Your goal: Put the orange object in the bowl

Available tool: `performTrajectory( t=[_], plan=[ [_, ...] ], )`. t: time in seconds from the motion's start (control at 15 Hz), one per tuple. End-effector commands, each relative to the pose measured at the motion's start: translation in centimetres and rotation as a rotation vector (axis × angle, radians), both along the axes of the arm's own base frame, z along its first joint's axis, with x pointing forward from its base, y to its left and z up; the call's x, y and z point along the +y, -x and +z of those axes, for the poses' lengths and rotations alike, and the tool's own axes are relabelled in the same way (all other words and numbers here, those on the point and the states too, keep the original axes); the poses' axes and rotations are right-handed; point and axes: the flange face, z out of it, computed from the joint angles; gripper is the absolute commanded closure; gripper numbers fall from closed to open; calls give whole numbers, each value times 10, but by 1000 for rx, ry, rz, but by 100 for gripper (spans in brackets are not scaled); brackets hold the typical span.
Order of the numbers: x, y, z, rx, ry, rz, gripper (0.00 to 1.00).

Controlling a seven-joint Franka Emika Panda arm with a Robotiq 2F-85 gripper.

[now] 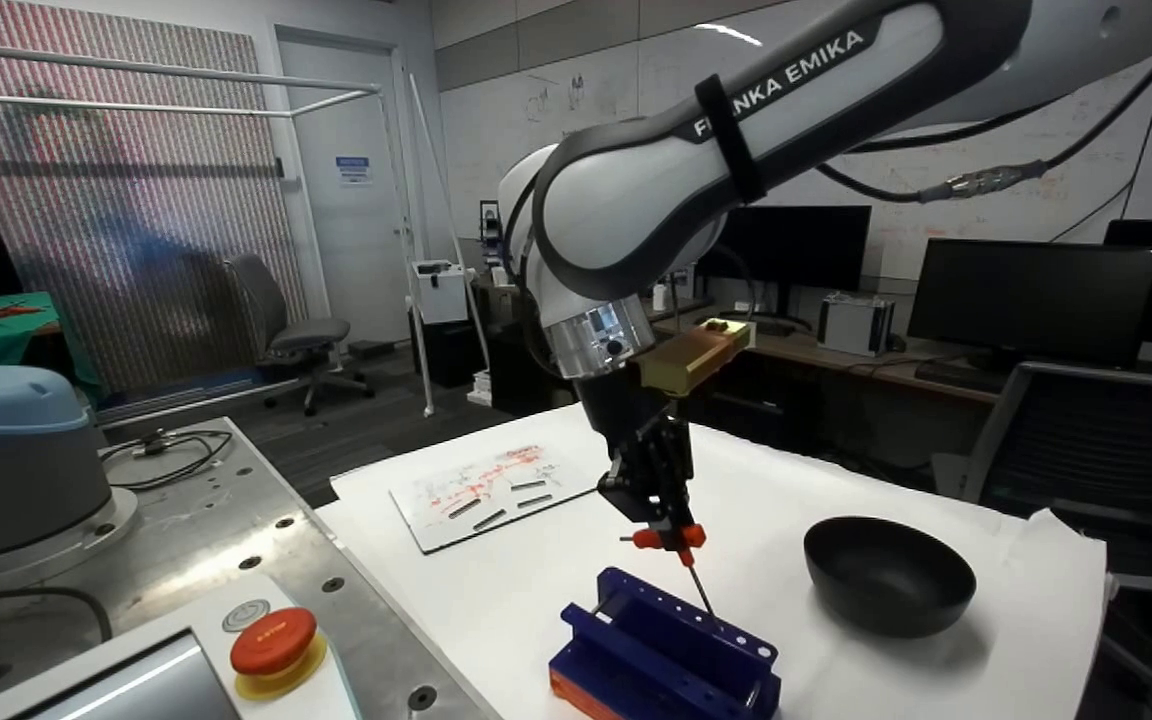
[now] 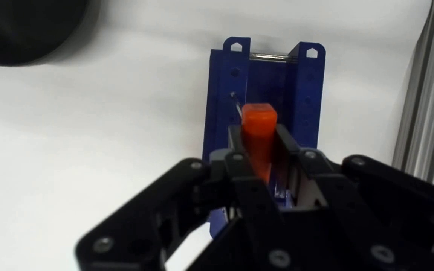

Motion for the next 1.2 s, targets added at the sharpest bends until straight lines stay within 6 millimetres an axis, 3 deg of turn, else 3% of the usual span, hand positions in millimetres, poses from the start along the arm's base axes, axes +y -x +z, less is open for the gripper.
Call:
performTrajectory(
  t=[0.0, 0.33, 0.53, 0.8, 0.93, 1.13],
  plan=[
    [22, -7, 38, -76, 5, 32, 95],
    [35, -16, 84, -167, -13, 45, 94],
    [26, -18, 113, -228, 11, 31, 95],
    [-35, -16, 135, -279, 225, -80, 95],
    [-71, -13, 131, -236, 294, -147, 94],
    [-117, -12, 102, -138, 373, -212, 94]
  ],
)
